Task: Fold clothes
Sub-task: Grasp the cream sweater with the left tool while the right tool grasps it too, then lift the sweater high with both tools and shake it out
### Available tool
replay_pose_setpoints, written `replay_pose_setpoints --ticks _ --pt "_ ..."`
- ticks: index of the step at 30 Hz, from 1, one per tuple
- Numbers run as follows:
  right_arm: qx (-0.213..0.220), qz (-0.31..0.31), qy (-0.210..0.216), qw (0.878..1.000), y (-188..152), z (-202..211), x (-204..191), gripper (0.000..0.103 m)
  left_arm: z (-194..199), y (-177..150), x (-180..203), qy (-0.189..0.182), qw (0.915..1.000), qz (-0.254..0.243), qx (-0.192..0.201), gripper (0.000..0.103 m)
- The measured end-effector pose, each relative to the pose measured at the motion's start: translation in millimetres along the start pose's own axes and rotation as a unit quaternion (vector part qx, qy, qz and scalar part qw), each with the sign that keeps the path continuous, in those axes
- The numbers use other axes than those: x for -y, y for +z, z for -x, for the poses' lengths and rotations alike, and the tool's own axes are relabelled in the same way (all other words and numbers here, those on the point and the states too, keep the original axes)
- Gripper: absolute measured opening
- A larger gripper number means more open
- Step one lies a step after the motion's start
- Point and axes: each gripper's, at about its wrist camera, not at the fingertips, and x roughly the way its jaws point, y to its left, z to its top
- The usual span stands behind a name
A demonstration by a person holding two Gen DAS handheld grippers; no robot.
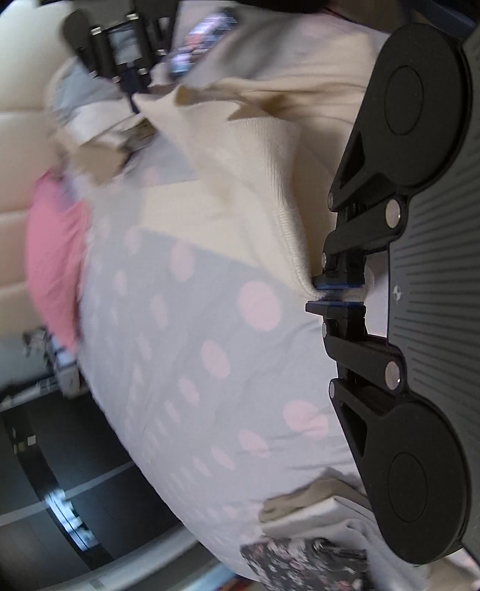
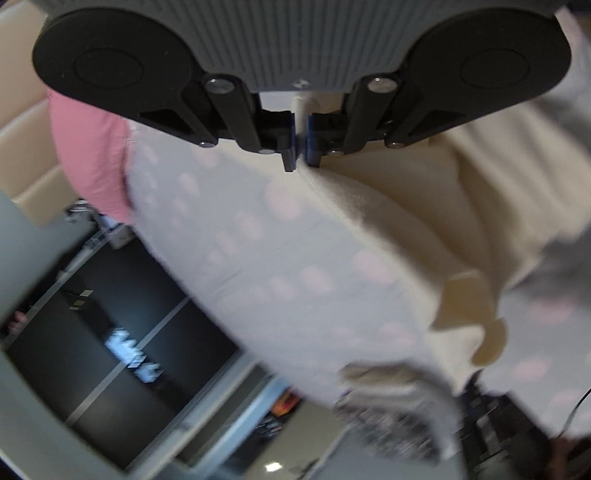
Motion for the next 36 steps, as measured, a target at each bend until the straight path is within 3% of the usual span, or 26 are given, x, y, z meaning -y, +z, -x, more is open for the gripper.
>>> replay_pose_setpoints --ticks 4,9,13,17,19,21,25,33,36 --pt "0.026 -0.009 -0.075 0.997 22 18 29 0.006 39 21 -21 -0.003 0.9950 0.074 0.067 0.004" --pt "0.078 -0.068 -0.146 0.984 66 44 86 0.006 110 65 -16 0.014 0.9824 0.073 0.171 0.003" --pt "0.159 -0.099 -0.168 0.968 111 84 113 0.006 190 100 -23 0.069 0.9587 0.077 0.265 0.004" --pt "0.235 -0.099 -0.191 0.948 140 143 122 0.006 255 119 -19 0.133 0.9352 0.068 0.321 0.003" --pt "0.266 -0.127 -0.201 0.934 143 168 129 0.006 279 123 -8 0.146 0.9252 0.057 0.346 0.003" --pt "0.291 -0.155 -0.205 0.922 144 191 135 0.006 295 124 6 0.153 0.9190 0.043 0.361 0.003" --pt "0.309 -0.127 -0.220 0.916 141 220 120 0.006 308 118 29 0.180 0.9090 0.030 0.375 0.003" --pt "0.357 -0.105 -0.237 0.897 126 274 84 0.006 332 89 45 0.176 0.9054 0.033 0.385 0.004" --pt "0.359 -0.099 -0.234 0.898 131 280 82 0.006 337 87 39 0.173 0.9055 0.037 0.386 0.004"
